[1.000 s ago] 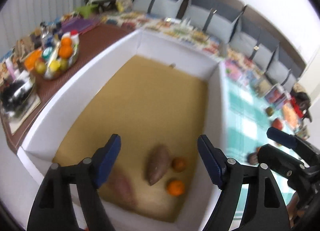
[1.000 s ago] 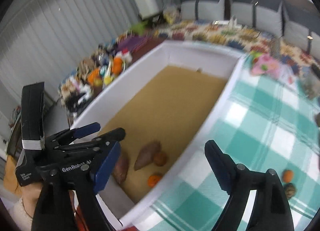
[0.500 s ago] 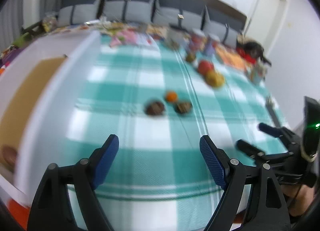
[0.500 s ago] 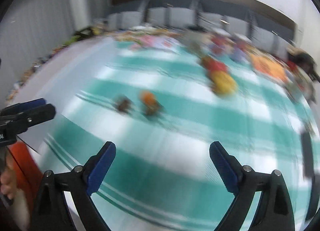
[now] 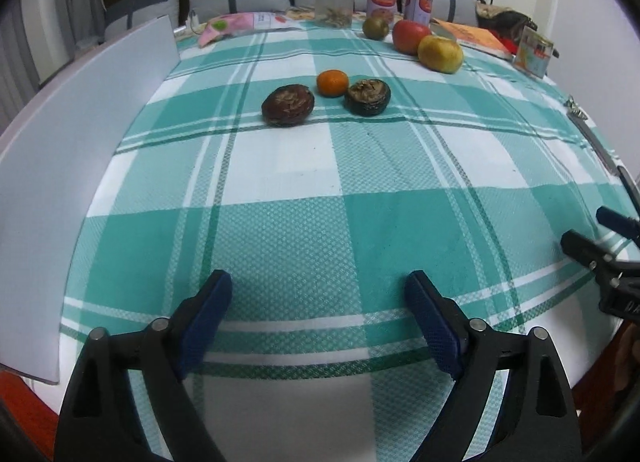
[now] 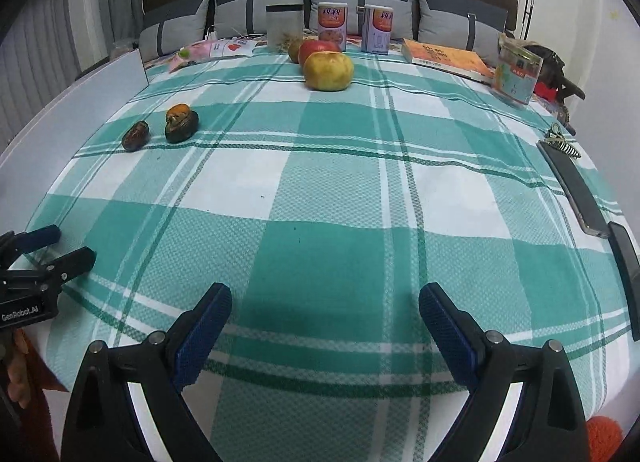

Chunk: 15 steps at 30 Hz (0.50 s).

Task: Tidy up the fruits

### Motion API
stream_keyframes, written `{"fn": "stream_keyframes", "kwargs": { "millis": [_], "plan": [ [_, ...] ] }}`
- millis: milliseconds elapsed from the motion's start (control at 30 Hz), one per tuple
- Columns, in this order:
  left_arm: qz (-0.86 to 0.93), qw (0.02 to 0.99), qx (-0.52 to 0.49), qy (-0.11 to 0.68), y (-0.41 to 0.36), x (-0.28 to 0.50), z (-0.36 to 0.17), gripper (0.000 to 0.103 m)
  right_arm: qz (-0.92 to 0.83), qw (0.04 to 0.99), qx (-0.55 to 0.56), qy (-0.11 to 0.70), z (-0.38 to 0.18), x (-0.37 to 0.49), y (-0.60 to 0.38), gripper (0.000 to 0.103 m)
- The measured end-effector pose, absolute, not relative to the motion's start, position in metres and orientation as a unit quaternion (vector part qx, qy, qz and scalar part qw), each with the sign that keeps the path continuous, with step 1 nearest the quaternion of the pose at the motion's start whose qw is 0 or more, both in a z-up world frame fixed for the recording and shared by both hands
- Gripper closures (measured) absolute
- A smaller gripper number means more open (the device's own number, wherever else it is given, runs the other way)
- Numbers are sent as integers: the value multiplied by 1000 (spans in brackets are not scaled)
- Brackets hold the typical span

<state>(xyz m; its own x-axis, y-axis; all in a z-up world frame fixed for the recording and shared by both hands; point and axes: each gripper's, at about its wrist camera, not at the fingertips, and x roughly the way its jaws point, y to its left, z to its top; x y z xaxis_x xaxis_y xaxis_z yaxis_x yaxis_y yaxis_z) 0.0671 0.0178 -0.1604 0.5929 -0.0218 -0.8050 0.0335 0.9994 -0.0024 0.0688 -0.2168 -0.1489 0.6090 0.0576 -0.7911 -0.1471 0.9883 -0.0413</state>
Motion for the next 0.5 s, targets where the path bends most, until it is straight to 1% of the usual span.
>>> {"fn": "stream_keyframes", "kwargs": {
  "millis": [67,167,200,267,500],
  "plan": [
    [-16,893,7,450,17,67,-162,9,57,892,-61,444,-158,70,-213,8],
    [-16,895,8,445,16,66,-164,8,52,895,-54,439,-159,69,-215,4],
    [-15,895,8,445,15,67,-164,7,51,895,-52,440,-160,70,-216,1],
    [-15,894,8,447,15,68,-164,7,49,898,-37,436,-163,70,-220,0],
    [-18,892,12,451,14,69,-164,7,46,903,-42,424,-165,66,-217,0]
  ]
}}
